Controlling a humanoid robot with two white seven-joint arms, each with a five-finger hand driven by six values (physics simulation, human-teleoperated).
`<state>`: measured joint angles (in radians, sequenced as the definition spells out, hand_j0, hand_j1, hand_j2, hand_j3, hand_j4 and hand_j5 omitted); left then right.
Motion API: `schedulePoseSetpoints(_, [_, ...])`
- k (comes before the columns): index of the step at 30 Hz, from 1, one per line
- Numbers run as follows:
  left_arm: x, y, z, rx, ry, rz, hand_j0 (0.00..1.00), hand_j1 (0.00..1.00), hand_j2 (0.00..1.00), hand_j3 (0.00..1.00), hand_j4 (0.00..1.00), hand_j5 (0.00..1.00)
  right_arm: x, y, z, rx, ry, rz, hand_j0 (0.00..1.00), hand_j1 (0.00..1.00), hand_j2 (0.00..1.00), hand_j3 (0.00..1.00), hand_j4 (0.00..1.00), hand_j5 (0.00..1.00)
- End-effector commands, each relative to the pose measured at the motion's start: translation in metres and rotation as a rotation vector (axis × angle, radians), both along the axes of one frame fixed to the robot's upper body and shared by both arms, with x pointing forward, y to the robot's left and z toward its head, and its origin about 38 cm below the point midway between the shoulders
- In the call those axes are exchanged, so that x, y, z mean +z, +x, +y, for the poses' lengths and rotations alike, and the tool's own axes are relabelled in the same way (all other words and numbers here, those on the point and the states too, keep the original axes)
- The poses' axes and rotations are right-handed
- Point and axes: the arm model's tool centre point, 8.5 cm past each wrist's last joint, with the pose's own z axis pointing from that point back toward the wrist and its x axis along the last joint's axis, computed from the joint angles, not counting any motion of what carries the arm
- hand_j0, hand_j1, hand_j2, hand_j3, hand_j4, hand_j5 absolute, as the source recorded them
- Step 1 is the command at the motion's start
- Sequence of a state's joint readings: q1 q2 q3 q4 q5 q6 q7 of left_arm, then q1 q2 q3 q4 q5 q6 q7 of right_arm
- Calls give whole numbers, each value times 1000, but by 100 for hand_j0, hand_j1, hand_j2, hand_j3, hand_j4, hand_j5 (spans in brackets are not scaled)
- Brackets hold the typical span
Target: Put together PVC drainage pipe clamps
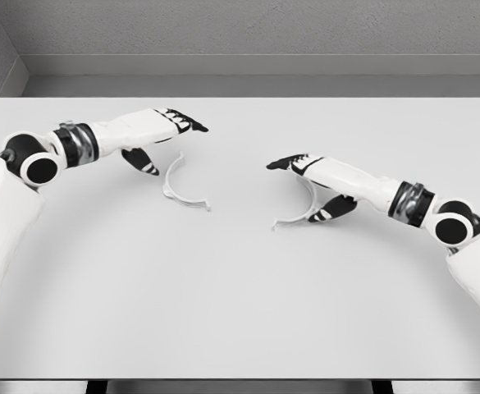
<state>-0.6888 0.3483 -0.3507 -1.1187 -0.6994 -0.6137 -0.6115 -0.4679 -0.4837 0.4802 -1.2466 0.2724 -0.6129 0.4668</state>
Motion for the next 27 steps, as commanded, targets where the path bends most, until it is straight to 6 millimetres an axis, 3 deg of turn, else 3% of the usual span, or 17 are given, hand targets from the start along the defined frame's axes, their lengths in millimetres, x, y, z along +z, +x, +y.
schedulePoseSetpoints(1, [-1,0,-6,-7,-15,3,100,100,100,100,100,100,-4,0,4,3,5,13,100,100,100,100,100,100])
schedulePoseSetpoints(9, [-4,0,-18,-19,-6,1,100,100,100,100,100,100,-5,6,17,20,1,14,100,100,100,100,100,100])
schedulePoseSetpoints(12, [5,4,-8,1,-2,-18,100,100,100,100,100,100,-5,6,22,26,8,15,100,100,100,100,100,100])
schedulePoseSetpoints(16, [9,8,7,34,11,-21,100,100,100,100,100,100,-5,7,18,20,3,13,100,100,100,100,100,100])
schedulePoseSetpoints(19, [-6,10,4,44,41,8,100,100,100,100,100,100,1,11,15,11,6,1,100,100,100,100,100,100])
schedulePoseSetpoints(23, [-10,10,12,59,84,12,100,100,100,100,100,100,5,18,6,-16,3,-2,100,100,100,100,100,100])
schedulePoseSetpoints(27, [-15,10,1,46,100,13,100,100,100,100,100,100,-3,25,-6,-55,-11,28,100,100,100,100,100,100])
